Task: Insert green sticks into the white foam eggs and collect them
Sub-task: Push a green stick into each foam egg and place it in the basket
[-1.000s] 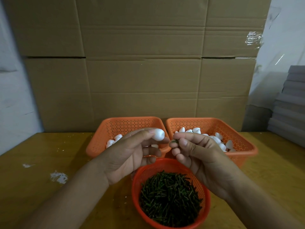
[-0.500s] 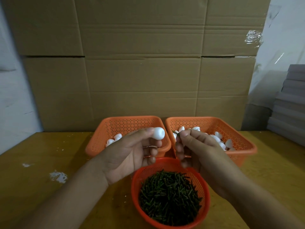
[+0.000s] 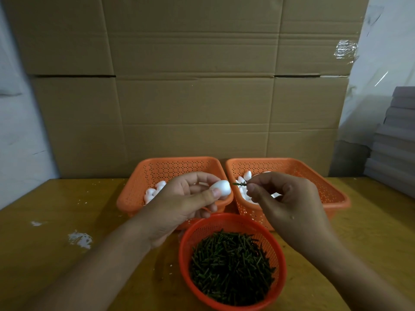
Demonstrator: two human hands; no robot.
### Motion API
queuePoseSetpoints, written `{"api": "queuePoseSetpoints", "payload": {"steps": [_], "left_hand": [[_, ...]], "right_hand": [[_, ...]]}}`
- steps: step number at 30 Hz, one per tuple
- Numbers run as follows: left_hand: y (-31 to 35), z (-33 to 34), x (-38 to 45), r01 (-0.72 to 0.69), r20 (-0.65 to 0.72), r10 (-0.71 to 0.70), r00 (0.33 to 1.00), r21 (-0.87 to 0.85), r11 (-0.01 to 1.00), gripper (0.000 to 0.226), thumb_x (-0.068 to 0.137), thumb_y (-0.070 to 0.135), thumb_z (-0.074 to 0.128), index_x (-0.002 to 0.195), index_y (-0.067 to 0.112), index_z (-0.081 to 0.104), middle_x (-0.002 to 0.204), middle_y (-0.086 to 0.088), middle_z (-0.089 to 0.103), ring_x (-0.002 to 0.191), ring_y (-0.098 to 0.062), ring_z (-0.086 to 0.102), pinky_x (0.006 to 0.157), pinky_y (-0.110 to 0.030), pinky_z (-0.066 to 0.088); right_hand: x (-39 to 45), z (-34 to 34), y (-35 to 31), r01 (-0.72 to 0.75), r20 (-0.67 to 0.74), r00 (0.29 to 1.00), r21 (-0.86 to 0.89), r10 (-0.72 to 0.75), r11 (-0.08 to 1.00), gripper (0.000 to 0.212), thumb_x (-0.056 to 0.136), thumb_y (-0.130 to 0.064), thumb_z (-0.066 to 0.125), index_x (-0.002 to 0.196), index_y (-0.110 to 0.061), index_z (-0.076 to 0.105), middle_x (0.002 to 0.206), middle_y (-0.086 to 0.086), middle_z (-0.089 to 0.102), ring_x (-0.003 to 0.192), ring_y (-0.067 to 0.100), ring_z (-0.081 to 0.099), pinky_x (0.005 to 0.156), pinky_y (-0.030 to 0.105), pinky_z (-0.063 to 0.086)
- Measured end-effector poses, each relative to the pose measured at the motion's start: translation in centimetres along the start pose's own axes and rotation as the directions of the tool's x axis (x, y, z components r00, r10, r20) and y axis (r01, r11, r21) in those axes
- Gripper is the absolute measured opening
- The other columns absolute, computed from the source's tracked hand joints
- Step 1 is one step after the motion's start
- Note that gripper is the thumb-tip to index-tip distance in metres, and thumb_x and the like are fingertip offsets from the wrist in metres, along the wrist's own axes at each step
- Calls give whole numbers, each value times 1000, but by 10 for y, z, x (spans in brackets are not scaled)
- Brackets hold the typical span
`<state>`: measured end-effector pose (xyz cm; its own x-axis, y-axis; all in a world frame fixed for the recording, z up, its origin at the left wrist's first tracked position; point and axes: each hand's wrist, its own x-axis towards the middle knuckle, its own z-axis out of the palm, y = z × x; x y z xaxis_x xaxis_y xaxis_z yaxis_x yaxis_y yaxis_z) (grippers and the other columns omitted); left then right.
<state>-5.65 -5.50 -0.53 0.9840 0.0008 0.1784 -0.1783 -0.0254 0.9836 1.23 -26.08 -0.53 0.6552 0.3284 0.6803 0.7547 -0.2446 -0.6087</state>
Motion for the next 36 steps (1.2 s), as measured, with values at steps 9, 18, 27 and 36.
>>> {"api": "queuePoseSetpoints", "payload": {"steps": [9, 18, 27, 36], "left_hand": [[1, 3, -1, -23, -22, 24, 999, 23, 999, 27, 81, 32, 74, 107, 24, 74, 110, -17, 73, 81, -13, 67, 73, -23, 55], [-2, 5, -1, -54, 7, 53, 999, 72, 996, 24, 82, 30, 77, 106, 29, 76, 101, -6, 75, 81, -12, 67, 73, -23, 56], [-4, 4, 0, -62, 17, 61, 998, 120, 991, 24, 83, 29, 75, 106, 30, 76, 104, -8, 75, 82, -11, 68, 75, -23, 57], [-5, 2, -1, -58, 38, 54, 998, 107, 993, 23, 84, 28, 75, 107, 28, 76, 109, -6, 75, 81, -9, 68, 74, -22, 56]], "right_hand": [[1, -2, 2, 33, 23, 999, -31, -32, 999, 31, 88, -12, 72, 76, -39, 67, 72, -12, 70, 60, 11, 65, 57, 28, 47], [-3, 3, 2, 31, 108, 994, -64, -24, 998, 19, 88, -14, 72, 79, -31, 73, 63, -13, 66, 49, 6, 53, 52, 12, 33], [-4, 6, -1, 36, 151, 988, -67, -26, 997, 19, 89, -14, 71, 76, -27, 73, 61, -22, 61, 57, -1, 56, 55, 9, 35], [-4, 11, -1, -64, 159, 985, 26, 59, 998, 26, 91, -14, 68, 71, -31, 70, 63, -8, 66, 60, 13, 60, 58, 33, 47]]}}
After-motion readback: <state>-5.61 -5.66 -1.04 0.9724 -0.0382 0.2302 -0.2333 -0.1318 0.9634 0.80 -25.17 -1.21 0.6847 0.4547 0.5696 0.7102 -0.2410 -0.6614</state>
